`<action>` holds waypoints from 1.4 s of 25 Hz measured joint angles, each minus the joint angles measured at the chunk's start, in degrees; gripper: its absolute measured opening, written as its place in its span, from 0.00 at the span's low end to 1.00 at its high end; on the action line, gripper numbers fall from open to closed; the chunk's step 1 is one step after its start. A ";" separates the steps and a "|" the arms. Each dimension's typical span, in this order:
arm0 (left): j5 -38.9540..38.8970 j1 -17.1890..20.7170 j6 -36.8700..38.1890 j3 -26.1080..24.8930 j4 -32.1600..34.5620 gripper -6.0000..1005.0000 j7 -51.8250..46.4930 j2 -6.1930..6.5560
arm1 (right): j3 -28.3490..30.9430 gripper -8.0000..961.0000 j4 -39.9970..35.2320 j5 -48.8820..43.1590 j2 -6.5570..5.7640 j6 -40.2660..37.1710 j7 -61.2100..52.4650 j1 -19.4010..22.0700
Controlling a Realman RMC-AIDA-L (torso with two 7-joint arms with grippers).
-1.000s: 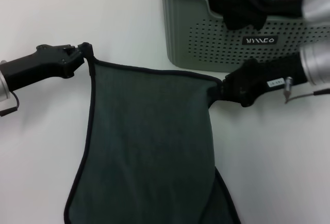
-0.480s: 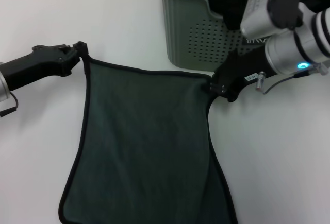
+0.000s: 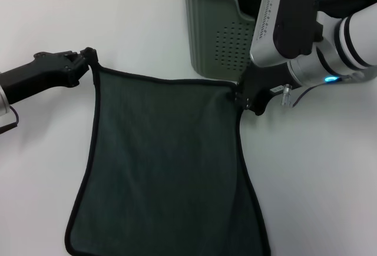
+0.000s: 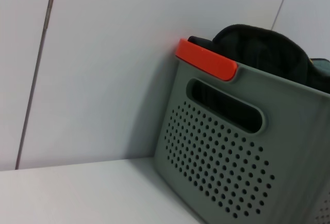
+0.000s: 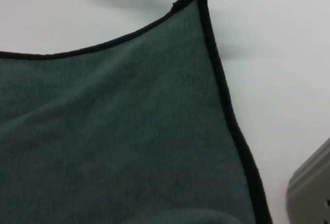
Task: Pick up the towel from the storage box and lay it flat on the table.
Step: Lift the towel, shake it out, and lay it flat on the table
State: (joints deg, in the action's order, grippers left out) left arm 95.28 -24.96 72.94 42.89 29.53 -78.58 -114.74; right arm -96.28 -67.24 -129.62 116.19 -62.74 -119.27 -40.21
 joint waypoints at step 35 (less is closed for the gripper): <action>0.38 0.11 -0.51 0.17 -0.09 0.28 -1.84 0.22 | -1.44 0.30 -6.70 -4.08 0.00 0.19 -4.46 3.29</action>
State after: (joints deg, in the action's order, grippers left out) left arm 95.66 -24.85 72.44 43.06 29.44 -80.41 -114.52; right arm -97.72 -73.94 -133.70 116.18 -62.55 -123.73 -36.92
